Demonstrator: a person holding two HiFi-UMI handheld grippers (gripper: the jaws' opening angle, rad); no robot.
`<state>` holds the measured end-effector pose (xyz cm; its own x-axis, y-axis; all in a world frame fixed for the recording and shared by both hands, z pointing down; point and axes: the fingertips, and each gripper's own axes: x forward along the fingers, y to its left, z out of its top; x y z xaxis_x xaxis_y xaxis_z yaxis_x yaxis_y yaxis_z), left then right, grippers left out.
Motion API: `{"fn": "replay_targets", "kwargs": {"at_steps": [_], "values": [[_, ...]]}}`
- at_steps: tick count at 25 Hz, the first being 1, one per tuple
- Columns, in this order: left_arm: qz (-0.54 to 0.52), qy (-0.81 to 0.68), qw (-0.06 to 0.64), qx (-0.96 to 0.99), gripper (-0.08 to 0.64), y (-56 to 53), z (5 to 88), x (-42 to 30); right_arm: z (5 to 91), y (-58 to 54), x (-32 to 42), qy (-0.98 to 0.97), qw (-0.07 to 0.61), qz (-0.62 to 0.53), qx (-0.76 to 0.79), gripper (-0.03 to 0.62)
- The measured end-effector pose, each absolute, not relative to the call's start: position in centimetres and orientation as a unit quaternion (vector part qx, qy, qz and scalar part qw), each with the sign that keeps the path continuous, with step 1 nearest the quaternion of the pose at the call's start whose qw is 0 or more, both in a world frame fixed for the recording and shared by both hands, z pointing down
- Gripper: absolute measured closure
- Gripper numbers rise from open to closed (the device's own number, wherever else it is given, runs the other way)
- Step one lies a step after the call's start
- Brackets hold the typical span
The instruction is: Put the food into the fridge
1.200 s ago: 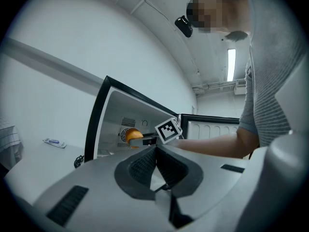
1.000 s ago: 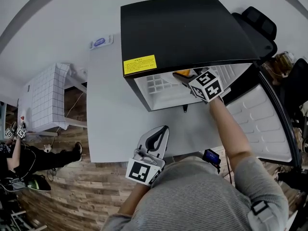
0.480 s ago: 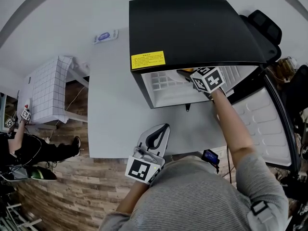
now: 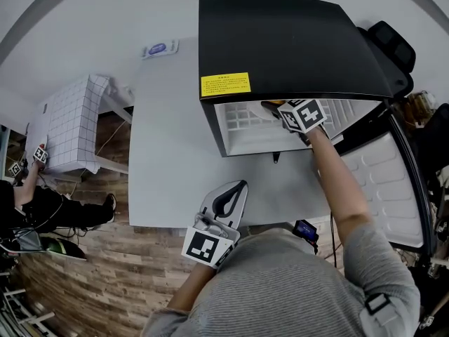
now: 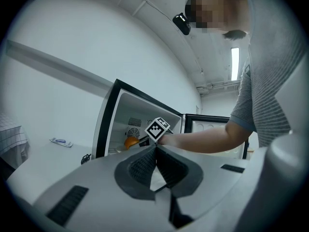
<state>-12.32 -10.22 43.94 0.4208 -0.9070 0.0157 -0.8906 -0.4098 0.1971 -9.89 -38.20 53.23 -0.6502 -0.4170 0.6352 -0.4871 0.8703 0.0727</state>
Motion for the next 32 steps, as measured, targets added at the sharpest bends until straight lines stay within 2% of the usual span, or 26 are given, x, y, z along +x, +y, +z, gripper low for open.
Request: {"fn": "replay_targets", "kwargs": {"at_steps": [32], "values": [[-0.052,-0.545,0.083,0.833,0.549,-9.7,43.5,-12.5,52.8,-38.4,-11.0,-0.906,0.342,0.013,0.25,0.279]]}}
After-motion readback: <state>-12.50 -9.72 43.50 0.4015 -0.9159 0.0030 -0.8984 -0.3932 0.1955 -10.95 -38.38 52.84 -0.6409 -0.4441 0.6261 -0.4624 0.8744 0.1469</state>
